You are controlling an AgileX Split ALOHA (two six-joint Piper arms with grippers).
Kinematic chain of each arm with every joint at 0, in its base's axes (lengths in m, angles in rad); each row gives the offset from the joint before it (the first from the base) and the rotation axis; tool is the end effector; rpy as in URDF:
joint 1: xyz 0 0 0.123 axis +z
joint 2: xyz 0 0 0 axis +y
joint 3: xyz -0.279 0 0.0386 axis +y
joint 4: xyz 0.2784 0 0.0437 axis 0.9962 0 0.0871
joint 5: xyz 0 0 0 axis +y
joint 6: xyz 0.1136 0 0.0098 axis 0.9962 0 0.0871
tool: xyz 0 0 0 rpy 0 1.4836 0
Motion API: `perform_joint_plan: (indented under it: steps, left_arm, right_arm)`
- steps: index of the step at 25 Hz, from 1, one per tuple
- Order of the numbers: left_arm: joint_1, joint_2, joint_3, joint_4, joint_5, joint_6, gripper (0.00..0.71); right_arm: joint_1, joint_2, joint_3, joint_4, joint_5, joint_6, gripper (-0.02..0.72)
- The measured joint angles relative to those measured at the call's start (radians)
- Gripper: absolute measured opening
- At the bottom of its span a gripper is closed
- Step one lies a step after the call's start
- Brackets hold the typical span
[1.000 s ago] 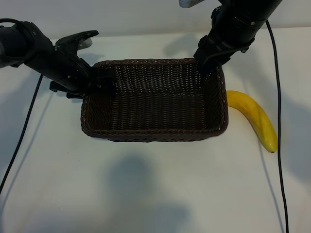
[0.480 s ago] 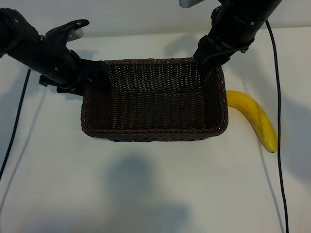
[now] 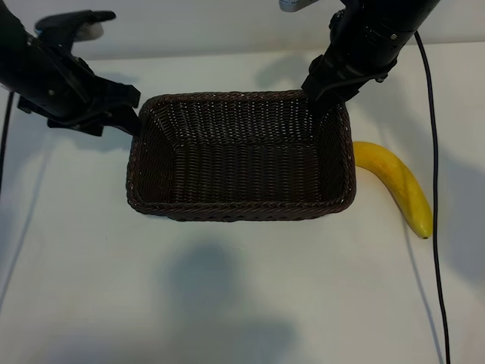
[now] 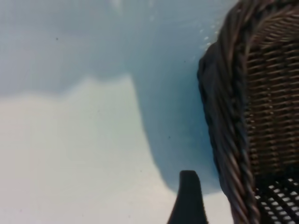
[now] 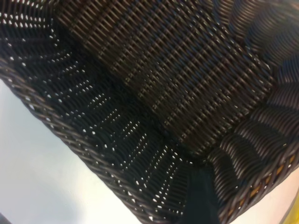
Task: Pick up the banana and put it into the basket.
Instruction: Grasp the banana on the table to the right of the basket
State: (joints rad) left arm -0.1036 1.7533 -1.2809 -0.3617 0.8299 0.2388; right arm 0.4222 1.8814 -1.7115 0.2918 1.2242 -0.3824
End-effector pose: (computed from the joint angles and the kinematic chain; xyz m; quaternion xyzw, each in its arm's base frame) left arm 0.3928 -0.0708 0.2007 0.0703 0.9704 -0.1400 0.1839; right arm 0.3831 0.2059 0.2673 -0.3555 0.9146 0.1446 0.1273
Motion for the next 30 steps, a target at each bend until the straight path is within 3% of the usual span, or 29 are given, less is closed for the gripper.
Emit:
perform_joint_plan:
  steps: [7, 17, 30]
  left_arm:
    - [0.0, -0.103, 0.0, -0.009, 0.035, 0.008, 0.596]
    - [0.0, -0.152, 0.08, -0.218, 0.079, 0.168, 0.595]
    - [0.0, -0.153, 0.105, -0.191, 0.066, 0.173, 0.595]
  right_arm:
    - [0.0, 0.0, 0.0, 0.0, 0.0, 0.0, 0.525]
    - [0.0, 0.0, 0.0, 0.0, 0.0, 0.001, 0.525]
    - [0.0, 0.0, 0.0, -0.002, 0.0, -0.003, 0.525]
